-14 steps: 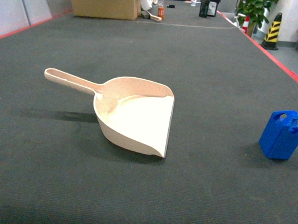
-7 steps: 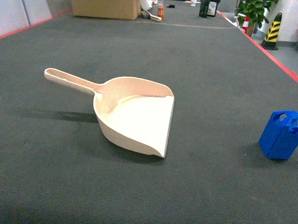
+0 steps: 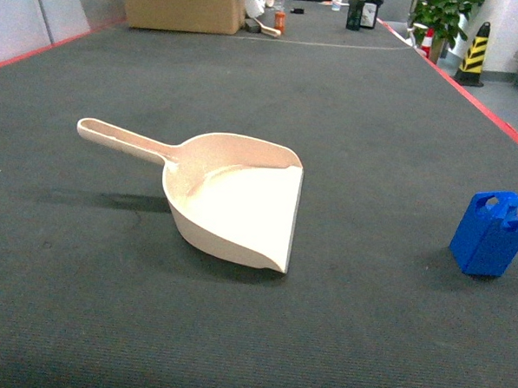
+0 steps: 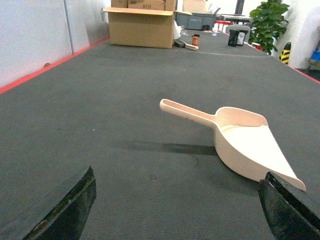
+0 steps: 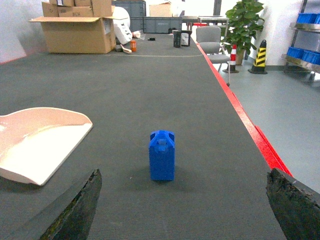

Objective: Place part in tray to right shelf

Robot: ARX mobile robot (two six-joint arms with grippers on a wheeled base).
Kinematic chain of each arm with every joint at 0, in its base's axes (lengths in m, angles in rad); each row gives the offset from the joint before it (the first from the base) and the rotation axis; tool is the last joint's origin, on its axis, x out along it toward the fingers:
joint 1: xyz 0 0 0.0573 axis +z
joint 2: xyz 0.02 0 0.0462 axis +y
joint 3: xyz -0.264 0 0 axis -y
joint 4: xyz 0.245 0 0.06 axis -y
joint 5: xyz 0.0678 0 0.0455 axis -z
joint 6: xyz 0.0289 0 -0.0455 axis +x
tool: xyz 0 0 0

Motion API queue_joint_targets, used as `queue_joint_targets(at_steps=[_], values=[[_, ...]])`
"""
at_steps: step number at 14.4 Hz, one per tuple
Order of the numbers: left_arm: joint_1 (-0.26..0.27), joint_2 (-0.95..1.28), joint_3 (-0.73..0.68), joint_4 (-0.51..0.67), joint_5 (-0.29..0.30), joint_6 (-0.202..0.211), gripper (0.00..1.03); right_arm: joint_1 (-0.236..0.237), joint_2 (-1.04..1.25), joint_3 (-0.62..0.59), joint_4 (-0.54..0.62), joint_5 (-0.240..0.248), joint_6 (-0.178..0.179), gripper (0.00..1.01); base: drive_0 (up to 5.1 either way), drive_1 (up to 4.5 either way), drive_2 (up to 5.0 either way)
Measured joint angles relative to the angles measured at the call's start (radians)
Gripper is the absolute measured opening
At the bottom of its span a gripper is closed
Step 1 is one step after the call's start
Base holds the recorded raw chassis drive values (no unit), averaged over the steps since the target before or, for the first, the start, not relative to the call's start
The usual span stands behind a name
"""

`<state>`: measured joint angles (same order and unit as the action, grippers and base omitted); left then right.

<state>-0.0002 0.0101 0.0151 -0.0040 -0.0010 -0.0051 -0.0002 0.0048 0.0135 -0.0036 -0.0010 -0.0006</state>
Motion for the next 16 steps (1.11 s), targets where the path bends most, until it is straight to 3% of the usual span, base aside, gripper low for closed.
queue_joint_targets(at_steps=[16], values=[[0.0, 0.0, 0.0, 0.0, 0.0, 0.0, 0.98, 0.0, 0.0, 0.0, 0.0, 0.0, 0.0, 0.98, 0.0, 0.0, 0.0]])
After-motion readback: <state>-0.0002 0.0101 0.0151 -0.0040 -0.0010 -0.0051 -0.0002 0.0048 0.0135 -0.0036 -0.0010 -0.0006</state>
